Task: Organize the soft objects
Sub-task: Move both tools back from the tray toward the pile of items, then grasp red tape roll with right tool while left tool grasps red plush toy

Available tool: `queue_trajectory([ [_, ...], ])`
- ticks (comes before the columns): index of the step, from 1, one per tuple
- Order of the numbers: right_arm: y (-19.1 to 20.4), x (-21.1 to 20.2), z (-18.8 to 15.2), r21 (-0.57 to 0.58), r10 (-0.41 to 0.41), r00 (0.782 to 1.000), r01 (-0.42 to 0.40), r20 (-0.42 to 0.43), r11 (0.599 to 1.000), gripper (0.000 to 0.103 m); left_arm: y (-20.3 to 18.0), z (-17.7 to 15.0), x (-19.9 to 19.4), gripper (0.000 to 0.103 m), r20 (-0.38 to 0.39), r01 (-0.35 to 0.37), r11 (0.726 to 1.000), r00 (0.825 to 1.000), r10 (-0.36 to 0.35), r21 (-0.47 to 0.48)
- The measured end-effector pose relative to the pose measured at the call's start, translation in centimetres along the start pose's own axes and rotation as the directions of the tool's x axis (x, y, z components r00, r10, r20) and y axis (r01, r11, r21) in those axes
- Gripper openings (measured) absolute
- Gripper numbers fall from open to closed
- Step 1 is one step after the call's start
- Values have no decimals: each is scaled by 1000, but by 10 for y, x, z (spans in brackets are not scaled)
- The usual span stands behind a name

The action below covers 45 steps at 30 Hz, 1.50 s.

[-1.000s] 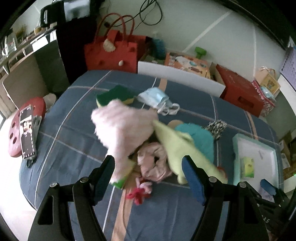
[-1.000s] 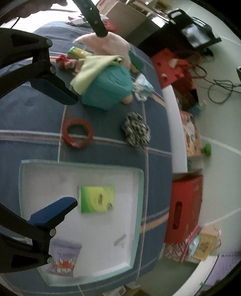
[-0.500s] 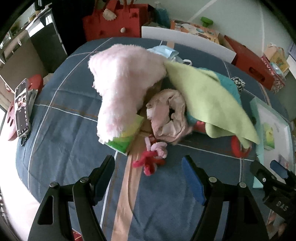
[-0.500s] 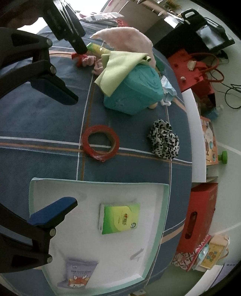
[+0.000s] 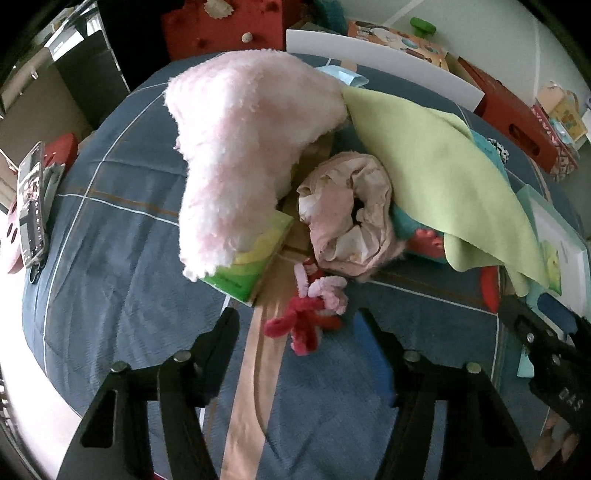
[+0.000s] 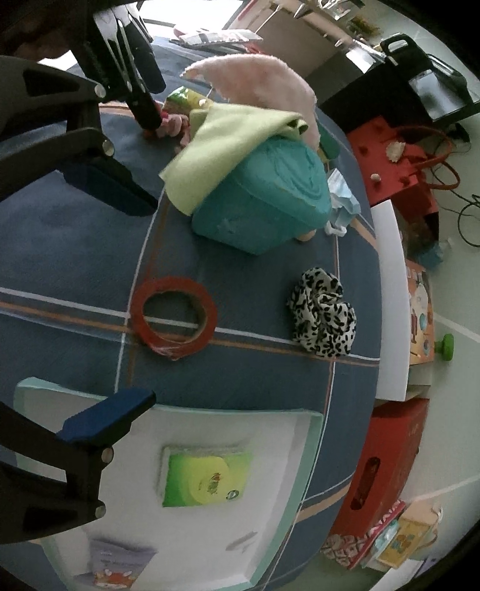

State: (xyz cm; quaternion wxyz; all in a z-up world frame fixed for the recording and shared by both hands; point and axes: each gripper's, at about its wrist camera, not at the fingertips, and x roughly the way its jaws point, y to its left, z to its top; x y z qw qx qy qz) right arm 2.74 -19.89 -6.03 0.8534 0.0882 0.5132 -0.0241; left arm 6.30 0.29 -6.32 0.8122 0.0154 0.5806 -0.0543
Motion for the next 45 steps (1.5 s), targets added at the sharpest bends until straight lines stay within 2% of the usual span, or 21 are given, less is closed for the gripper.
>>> queue_trajectory([
  [3, -3, 9, 5, 4, -4, 1000, 4, -12, 1000, 90, 0, 3, 3, 64, -1, 7, 1000, 1000, -7, 12],
  [5, -6, 13, 7, 12, 3, 1000, -3, -19, 1000, 90, -3, 5, 4, 58, -4, 10, 1000, 1000, -10, 20],
  [7, -6, 16, 10, 10, 7, 1000, -7, -18, 1000, 90, -6, 4, 7, 57, -12, 16, 1000, 1000, -15, 27],
  [19, 1, 26, 19, -58, -15, 1000, 15, 9, 998, 88, -2, 11, 19, 55, -9, 10, 1000, 1000, -10, 27],
  [31, 0, 37, 19, -61, 0, 1000, -2, -28, 998, 82, -2, 11, 20, 55, -8, 9, 1000, 1000, -9, 23],
  [35, -2, 36, 17, -38, 27, 998, -29, -50, 999, 69, 1, 10, 21, 55, -15, 9, 1000, 1000, -8, 16],
  [39, -3, 35, 13, -39, 1, 998, -3, -69, 999, 57, 5, 10, 22, 55, -16, 10, 1000, 1000, -10, 10],
  [45, -4, 32, 10, -32, 8, 996, -11, -85, 999, 56, 9, 9, 21, 51, -15, 11, 1000, 1000, -10, 7],
])
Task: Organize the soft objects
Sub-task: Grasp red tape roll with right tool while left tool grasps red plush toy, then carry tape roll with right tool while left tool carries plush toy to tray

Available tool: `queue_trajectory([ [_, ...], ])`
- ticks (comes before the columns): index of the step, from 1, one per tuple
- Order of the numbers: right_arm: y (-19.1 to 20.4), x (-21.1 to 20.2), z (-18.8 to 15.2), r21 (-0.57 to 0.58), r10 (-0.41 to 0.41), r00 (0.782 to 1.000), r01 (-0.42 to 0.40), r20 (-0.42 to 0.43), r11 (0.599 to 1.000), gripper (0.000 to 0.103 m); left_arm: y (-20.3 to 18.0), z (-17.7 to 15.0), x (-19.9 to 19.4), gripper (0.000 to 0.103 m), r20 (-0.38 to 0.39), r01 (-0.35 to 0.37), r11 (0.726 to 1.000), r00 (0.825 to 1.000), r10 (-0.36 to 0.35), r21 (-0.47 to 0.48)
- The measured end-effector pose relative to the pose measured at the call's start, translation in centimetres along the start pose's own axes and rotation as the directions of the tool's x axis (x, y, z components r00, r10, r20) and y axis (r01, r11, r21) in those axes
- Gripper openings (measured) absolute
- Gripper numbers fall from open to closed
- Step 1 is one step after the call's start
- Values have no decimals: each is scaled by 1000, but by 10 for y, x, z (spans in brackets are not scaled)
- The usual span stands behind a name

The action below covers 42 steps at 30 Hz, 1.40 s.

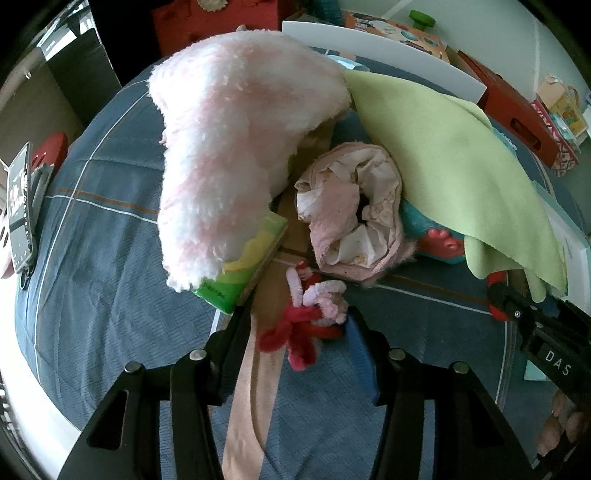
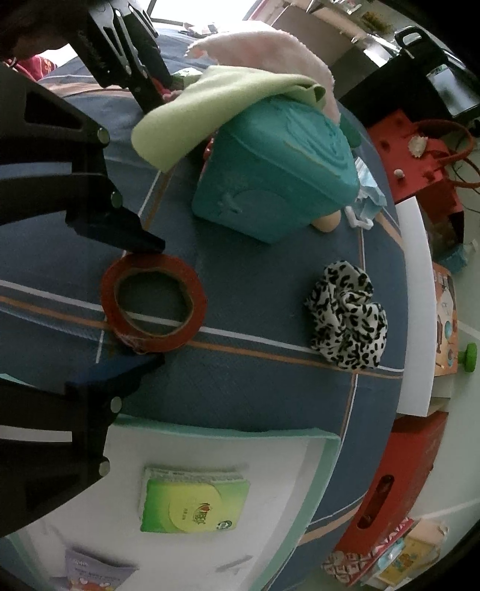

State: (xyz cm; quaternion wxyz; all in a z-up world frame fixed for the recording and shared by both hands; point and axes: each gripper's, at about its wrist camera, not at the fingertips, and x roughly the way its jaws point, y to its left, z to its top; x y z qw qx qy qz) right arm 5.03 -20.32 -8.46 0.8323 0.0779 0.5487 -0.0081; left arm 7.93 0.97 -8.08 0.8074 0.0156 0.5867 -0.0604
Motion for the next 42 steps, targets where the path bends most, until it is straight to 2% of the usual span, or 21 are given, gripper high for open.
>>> queue_trajectory([
  [7, -1, -2, -1, 12, 36, 999, -35, -7, 999, 56, 4, 1, -1, 47, -3, 4, 1000, 1000, -4, -4],
  [13, 1, -4, -3, 7, 40, 999, -39, -13, 999, 56, 4, 1, -2, 33, -6, 17, 1000, 1000, -18, -4],
  [24, 3, 2, 0, -11, 22, 999, -22, -24, 1000, 56, 2, 2, -1, 32, -16, 9, 1000, 1000, -9, 1],
  [34, 14, 7, -1, -60, -32, 999, 30, -24, 998, 56, -6, 1, 9, 32, -21, -2, 1000, 1000, 3, 14],
  [38, 19, 5, -3, -65, -37, 999, 36, -18, 997, 56, -5, -1, 1, 32, -9, 7, 1000, 1000, -6, 10],
  [42, 19, -8, -3, -44, -13, 1000, 14, 15, 999, 56, -7, -2, -16, 32, 41, 16, 1000, 999, -17, 18],
])
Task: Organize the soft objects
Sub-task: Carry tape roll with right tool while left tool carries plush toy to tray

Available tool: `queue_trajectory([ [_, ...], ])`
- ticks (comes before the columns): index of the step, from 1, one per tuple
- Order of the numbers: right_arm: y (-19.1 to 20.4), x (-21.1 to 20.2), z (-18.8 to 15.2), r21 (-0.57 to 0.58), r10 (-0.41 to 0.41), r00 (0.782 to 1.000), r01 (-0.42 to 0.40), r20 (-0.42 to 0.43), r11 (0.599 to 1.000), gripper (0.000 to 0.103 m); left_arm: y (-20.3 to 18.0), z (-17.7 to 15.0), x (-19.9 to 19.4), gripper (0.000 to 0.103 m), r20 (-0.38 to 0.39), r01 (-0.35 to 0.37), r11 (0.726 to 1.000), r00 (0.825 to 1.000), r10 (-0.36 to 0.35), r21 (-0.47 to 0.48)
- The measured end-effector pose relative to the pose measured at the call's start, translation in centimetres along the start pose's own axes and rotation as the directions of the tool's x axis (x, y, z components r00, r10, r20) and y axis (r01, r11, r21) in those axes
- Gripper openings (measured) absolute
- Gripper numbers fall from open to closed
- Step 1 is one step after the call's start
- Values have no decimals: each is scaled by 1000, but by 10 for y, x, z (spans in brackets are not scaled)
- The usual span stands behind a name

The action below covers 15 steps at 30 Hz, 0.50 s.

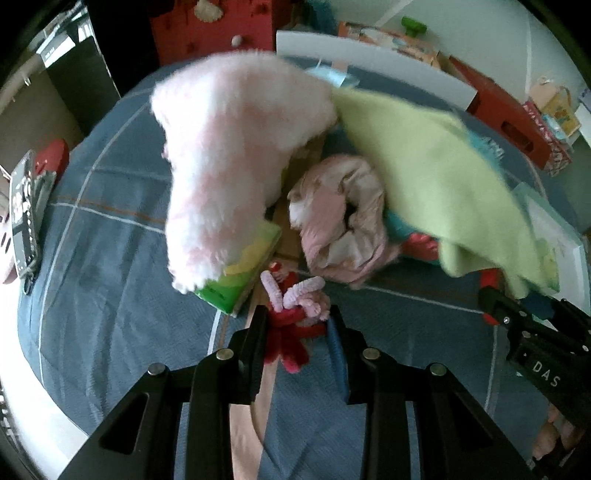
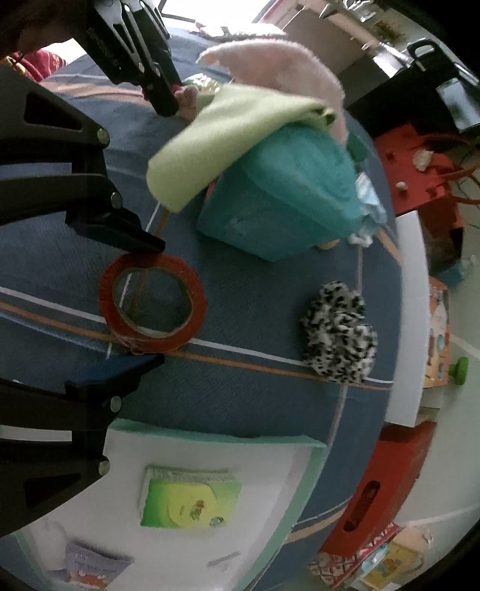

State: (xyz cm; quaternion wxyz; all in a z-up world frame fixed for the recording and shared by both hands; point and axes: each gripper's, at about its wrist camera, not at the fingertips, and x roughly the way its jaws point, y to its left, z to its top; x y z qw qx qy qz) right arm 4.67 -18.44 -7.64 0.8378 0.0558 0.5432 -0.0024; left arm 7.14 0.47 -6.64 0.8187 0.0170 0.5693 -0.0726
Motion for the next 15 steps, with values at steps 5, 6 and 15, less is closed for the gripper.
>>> queue_trajectory([
  [5, 0, -11, -3, 7, -4, 1000, 4, 10, 1000, 56, -4, -2, -19, 32, 43, 12, 1000, 999, -13, 17],
  [6, 0, -14, -5, 8, -7, 1000, 7, 14, 1000, 56, -4, -3, -23, 32, 53, 16, 1000, 998, -16, 18],
  [15, -22, -53, -7, 62, -28, 994, 22, 102, 998, 56, -20, 0, -77, 32, 175, 45, 998, 983, -53, 47],
])
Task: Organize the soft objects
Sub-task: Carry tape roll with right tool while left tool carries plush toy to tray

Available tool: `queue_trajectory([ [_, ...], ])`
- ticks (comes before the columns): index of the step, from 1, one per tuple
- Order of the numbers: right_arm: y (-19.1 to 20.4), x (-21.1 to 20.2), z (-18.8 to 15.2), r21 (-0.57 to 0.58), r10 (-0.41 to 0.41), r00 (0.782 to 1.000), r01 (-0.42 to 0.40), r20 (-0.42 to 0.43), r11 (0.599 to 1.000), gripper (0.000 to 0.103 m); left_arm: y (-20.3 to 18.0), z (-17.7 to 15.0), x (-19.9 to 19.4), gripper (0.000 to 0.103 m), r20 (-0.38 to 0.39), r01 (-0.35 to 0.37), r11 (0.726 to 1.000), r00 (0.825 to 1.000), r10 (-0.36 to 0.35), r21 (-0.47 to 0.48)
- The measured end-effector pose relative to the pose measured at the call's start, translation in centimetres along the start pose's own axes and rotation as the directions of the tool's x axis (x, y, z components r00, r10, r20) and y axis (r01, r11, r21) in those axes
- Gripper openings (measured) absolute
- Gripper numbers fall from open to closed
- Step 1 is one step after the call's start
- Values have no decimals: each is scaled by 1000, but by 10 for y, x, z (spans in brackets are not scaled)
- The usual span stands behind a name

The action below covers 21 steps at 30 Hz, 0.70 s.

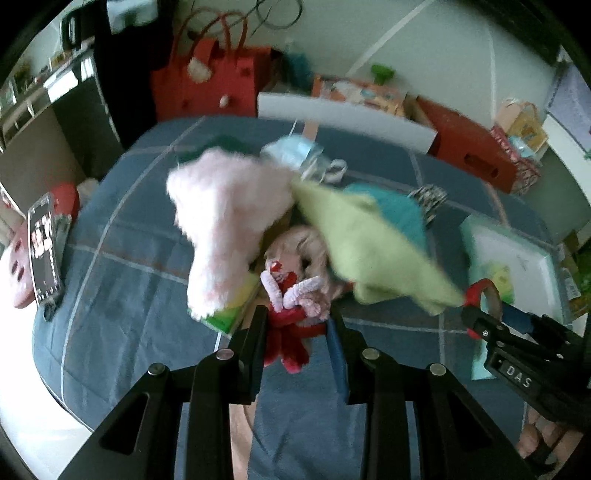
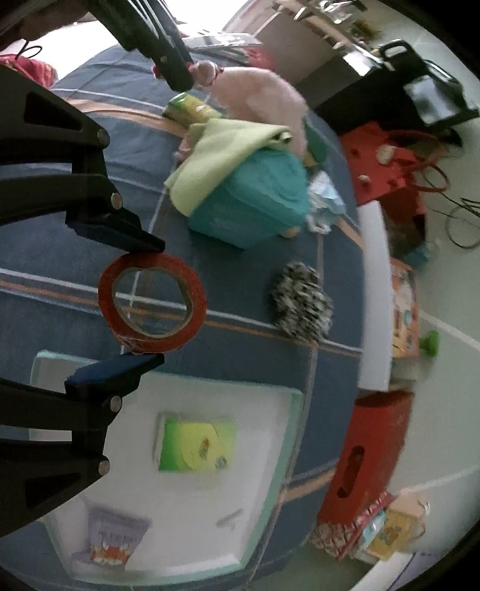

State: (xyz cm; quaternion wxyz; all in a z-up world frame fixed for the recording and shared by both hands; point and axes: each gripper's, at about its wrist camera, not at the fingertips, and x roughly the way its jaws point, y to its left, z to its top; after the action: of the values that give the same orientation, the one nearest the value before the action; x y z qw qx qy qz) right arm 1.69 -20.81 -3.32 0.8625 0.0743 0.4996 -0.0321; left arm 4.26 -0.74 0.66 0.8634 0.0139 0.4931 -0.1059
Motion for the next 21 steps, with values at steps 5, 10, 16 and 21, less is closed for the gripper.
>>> queue_trajectory([
  [5, -14, -25, 7, 34, -41, 996, 38, 79, 999, 56, -26, 17, -20, 32, 37, 45, 998, 998, -47, 47],
  [10, -39, -33, 16, 114, -96, 990, 84, 102, 990, 56, -73, 34, -30, 32, 60, 92, 987, 993, -101, 135],
  [16, -78, -48, 24, 220, -161, 979, 132, 122, 967, 56, -134, 51, -23, 32, 28, 170, 955, 983, -182, 243],
  [21, -120, -53, 30, 328, -216, 971, 172, 102, 929, 56, -186, 58, -6, 32, -5, 207, 922, 976, -217, 328],
])
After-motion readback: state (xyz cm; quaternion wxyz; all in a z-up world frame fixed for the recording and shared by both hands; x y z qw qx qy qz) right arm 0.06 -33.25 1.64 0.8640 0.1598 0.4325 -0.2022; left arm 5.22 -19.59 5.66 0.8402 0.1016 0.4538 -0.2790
